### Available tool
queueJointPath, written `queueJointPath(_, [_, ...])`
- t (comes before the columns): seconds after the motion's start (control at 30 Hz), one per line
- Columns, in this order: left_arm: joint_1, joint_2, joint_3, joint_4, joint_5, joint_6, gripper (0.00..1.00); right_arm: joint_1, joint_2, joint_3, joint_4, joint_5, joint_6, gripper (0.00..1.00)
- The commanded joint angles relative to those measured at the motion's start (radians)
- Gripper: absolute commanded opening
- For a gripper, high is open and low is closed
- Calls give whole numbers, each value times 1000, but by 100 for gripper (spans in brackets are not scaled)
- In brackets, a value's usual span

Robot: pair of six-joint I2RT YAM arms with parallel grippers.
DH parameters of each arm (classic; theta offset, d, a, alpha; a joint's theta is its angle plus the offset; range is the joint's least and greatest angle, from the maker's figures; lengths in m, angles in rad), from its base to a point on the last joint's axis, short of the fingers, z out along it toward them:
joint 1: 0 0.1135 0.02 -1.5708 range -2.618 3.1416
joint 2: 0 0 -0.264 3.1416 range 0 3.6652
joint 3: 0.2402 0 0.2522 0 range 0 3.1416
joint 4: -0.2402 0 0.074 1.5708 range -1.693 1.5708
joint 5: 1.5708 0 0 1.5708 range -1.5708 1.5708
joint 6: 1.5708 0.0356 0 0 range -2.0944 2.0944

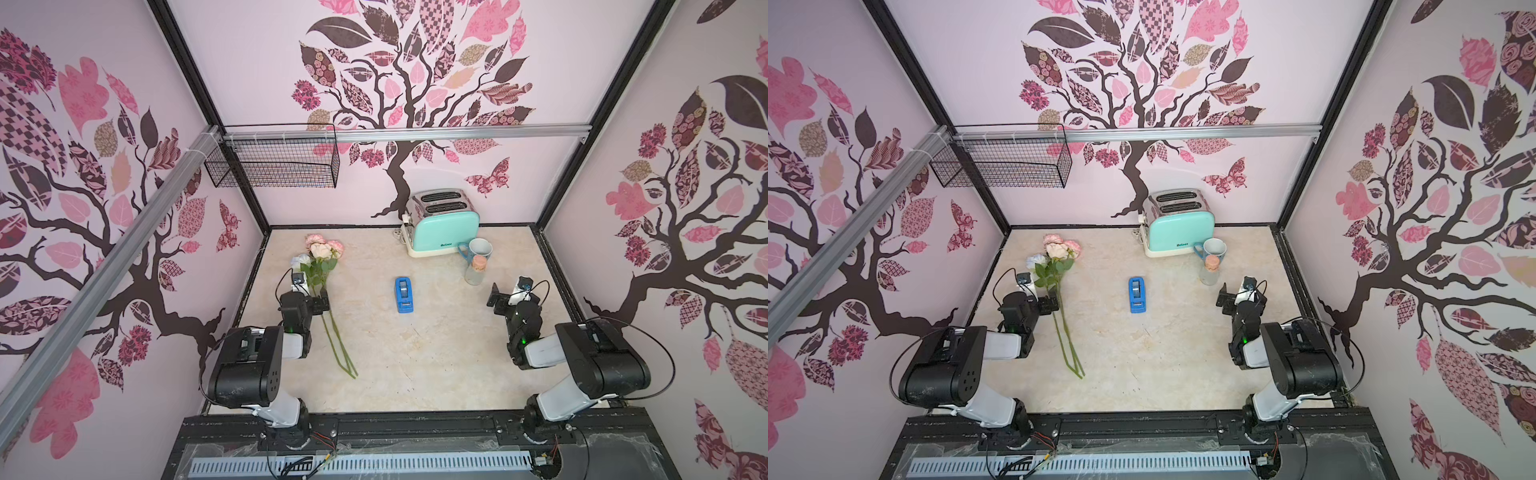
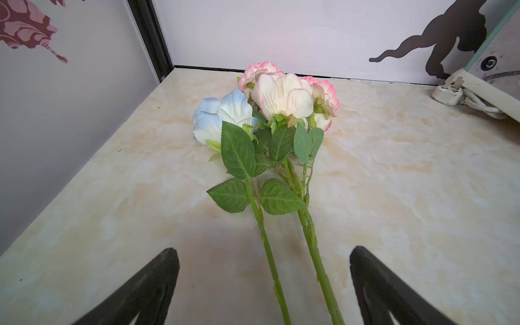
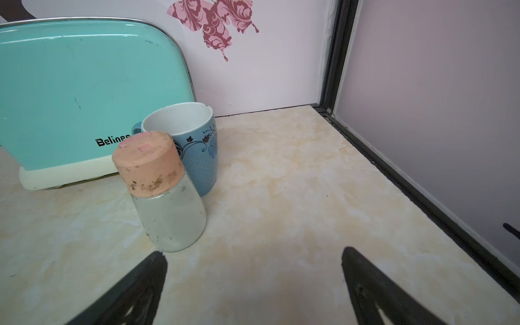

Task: Wrap bouquets with tape
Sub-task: Pick up the unwrapped bouquet from the center of the board.

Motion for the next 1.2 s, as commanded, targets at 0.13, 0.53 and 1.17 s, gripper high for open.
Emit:
queueJointPath(0.13, [-2,-12,10,10,-9,6,98,-2,13,15,13,9,6,100])
queueJointPath(0.53, [-2,-11,10,10,-9,5,98,-2,13,18,6,9,7,100])
queueJointPath(1.17, [-18,-285,399,-997,-378,-636,93,85,-615,185,-902,91,504,100])
